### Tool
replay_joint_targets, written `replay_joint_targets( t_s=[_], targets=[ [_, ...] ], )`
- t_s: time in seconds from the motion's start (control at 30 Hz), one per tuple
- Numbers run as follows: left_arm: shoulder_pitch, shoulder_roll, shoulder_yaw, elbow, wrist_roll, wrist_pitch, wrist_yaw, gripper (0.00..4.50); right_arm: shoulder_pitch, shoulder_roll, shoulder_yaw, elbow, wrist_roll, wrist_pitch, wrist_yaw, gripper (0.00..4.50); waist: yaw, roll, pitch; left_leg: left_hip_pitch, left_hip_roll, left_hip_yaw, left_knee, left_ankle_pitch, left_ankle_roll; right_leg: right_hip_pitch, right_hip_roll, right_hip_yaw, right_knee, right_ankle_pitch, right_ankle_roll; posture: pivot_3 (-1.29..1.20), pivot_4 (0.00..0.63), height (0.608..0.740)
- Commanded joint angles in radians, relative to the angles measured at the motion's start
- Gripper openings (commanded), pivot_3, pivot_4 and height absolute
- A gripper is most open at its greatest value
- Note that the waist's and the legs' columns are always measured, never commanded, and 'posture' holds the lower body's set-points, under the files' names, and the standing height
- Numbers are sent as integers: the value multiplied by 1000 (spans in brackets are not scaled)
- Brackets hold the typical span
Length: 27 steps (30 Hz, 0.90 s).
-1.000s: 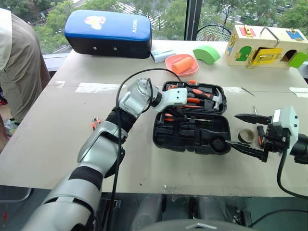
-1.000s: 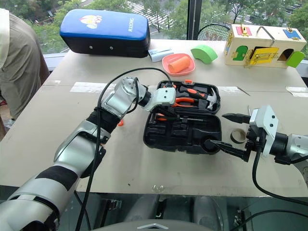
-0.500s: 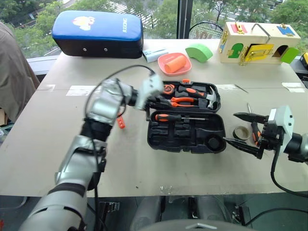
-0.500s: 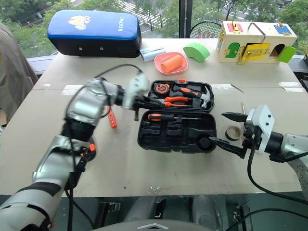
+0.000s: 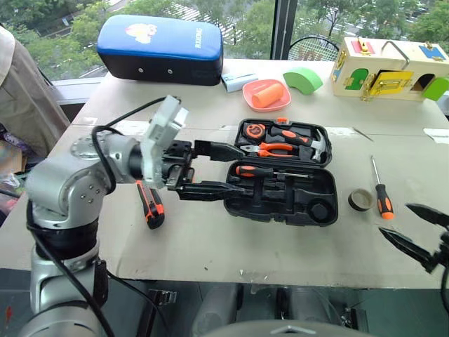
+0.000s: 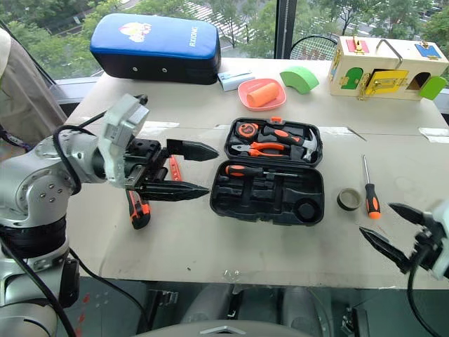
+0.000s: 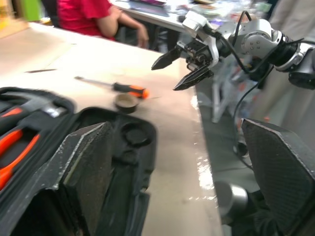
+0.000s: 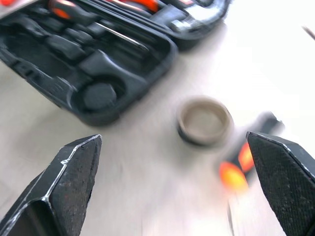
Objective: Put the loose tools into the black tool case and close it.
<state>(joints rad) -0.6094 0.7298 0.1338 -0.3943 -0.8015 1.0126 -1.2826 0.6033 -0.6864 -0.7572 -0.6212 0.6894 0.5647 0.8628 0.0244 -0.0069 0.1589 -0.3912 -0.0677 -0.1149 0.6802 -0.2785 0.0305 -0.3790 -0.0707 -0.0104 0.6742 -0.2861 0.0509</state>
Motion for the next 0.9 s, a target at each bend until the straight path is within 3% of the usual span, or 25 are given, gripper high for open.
replay_joint_targets(
  t_s=[0.03, 0.17, 0.43, 0.8, 0.9],
  targets=[
    [-28, 0, -66, 42, 16, -84, -27, 4461, 92, 59, -70, -105, 26, 0, -26, 4500, -7, 1, 0, 1, 0, 0, -1, 0, 0, 0, 0, 0, 0, 0, 0, 0, 150, 735],
    [-46, 11, -118, 64, 30, -141, -59, 4461, 119, 104, -32, -126, -13, 0, -98, 4500, -17, 1, 0, 6, 0, 5, -8, 0, 0, 0, 0, 5, -1, 0, 0, 0, 150, 735],
    [-49, 27, -153, 34, 43, -175, -25, 4461, -104, 121, 118, 35, -103, 34, -295, 4500, -13, 1, -1, 8, 1, 9, -11, 0, 0, 0, 0, 8, -2, 0, 0, 0, 150, 735],
    [-53, 38, -172, 4, 44, -181, 11, 4461, -325, 182, 291, 270, -269, -49, -432, 4500, -13, 1, -1, 8, 1, 10, -12, 0, 0, 0, 1, 9, -3, 0, 0, 0, 150, 735],
    [-53, 43, -176, 4, 49, -188, 14, 4500, -350, 210, 312, 294, -277, -65, -444, 3648, -14, 1, -1, 8, 1, 10, -12, 0, 0, 0, 1, 9, -3, 0, 0, 0, 150, 735]
  ],
)
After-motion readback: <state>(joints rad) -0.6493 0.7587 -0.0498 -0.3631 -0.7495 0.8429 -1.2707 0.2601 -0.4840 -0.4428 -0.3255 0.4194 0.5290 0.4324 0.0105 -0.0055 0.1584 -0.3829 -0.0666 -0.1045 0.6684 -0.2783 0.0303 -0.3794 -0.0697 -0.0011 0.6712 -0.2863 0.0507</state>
